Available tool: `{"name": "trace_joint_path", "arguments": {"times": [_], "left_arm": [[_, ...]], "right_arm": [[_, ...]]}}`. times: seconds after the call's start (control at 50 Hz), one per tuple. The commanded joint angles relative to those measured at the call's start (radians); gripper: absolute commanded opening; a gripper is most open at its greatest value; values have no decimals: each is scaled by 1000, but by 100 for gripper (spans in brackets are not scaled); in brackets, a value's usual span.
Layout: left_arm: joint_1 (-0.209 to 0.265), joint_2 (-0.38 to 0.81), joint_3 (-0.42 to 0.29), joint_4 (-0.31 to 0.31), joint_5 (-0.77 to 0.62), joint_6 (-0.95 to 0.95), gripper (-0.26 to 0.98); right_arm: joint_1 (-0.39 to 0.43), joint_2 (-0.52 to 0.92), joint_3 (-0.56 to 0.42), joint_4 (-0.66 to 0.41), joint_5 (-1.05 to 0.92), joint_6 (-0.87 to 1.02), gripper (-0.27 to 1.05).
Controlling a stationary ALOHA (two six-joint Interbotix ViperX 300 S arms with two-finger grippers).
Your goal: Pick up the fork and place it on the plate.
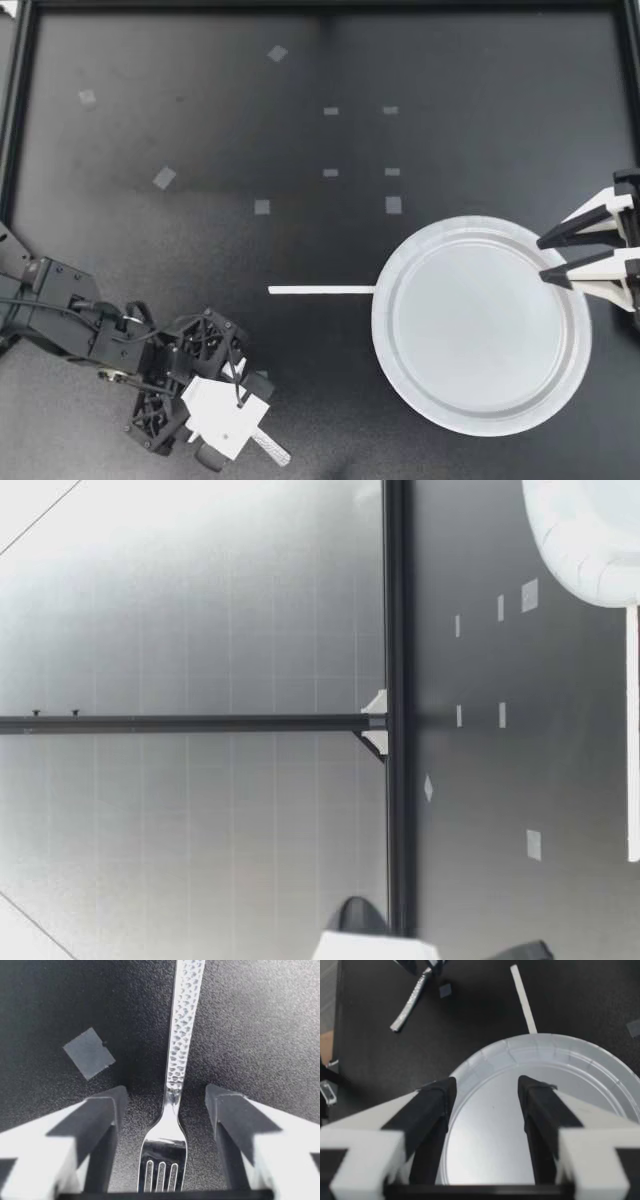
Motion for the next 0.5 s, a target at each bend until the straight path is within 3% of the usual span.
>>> {"name": "trace_joint_path", "arguments": {"times": [0.0,0.2,0.48], "left_arm": [[-3,-3,-2,0,-17,2,52],[-3,8,9,0,-23,0,45],[-3,-6,8,3,3,-6,4]], "right_arm": [[0,-3,-11,3,-12,2,56],[0,-5,-11,2,-21,0,56],[0,-3,-11,0,-35,-3,55]]}}
